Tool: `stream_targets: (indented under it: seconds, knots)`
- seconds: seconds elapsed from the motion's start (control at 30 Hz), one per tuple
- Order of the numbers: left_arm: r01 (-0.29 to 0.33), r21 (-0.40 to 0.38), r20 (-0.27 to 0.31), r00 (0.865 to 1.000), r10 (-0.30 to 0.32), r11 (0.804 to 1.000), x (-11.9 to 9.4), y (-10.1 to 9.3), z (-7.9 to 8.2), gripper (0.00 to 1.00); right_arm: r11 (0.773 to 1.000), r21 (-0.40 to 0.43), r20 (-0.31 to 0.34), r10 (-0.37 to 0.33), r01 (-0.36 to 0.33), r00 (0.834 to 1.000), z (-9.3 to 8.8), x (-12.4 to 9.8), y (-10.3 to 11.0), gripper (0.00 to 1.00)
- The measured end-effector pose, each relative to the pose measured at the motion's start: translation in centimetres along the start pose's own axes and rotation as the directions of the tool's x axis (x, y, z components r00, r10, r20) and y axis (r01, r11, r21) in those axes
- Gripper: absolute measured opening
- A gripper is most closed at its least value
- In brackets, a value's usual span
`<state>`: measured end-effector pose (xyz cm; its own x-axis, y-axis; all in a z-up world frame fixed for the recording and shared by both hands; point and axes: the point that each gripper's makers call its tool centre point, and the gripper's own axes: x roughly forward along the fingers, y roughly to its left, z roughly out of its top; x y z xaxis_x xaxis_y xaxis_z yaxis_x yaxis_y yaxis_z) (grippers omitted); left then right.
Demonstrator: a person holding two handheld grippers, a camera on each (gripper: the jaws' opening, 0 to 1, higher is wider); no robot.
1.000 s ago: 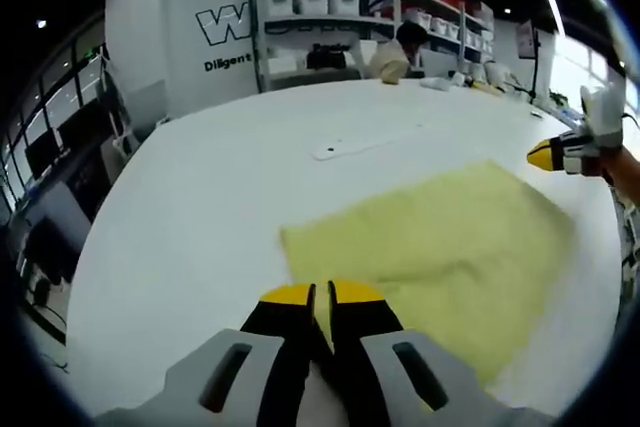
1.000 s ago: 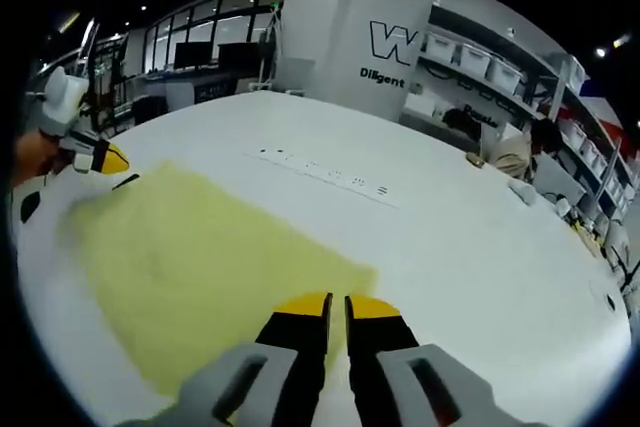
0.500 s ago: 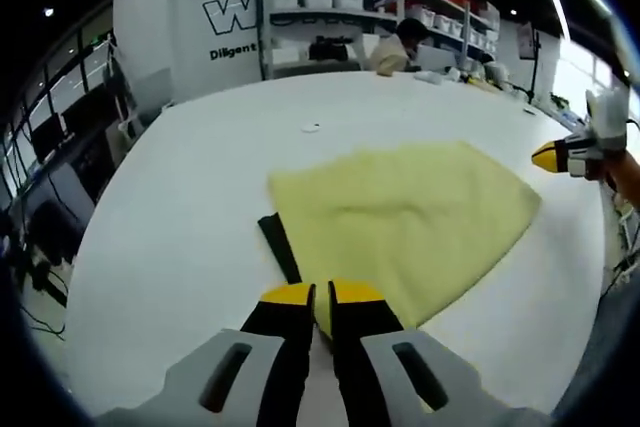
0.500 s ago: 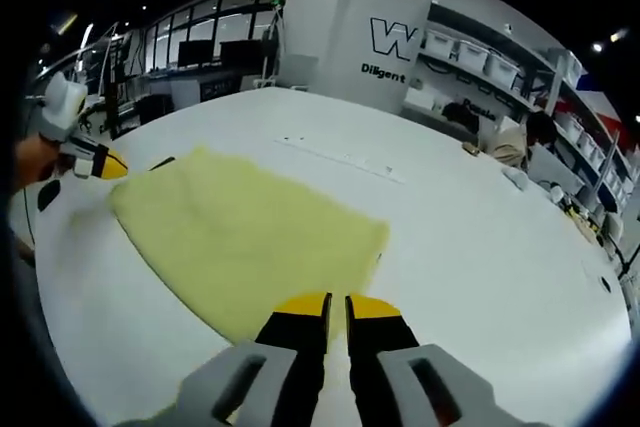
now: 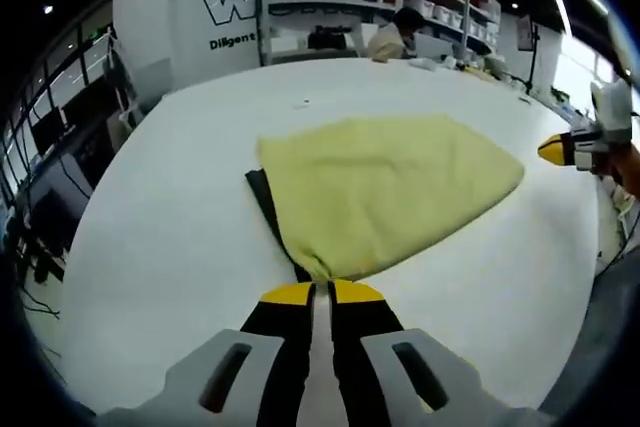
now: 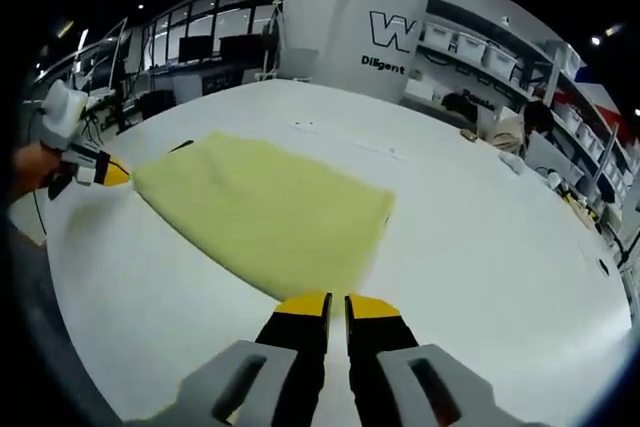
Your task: Fold the garment on the visible template until the final outline fits inside the template.
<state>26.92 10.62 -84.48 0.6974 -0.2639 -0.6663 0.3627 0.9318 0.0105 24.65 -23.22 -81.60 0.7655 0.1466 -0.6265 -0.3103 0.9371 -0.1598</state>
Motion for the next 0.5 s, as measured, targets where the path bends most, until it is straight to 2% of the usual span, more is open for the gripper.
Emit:
stream_targets:
  seconds: [0.07,0.23,0.5]
  knots:
    - [-0.002,-0.015,-0.011,1.000,0.002,1.000,0.2,-0.1,-0.7,0.03,1.000,0.001,-0.009,0.001,-0.001,1.000,-0.4,0.0,0.0,0.00]
    - [0.004,-0.048,0.000,1.000,-0.004,0.999,0.6,0.0,-0.9,0.04,1.000,0.016,-0.018,0.000,0.000,1.000,-0.8,0.1,-0.3,0.01]
    - [-0.017,-0.074,0.031,0.999,0.019,0.997,0.7,0.7,0.6,0.05,1.000,0.021,-0.027,0.005,-0.004,1.000,-0.9,0.5,-0.3,0.01]
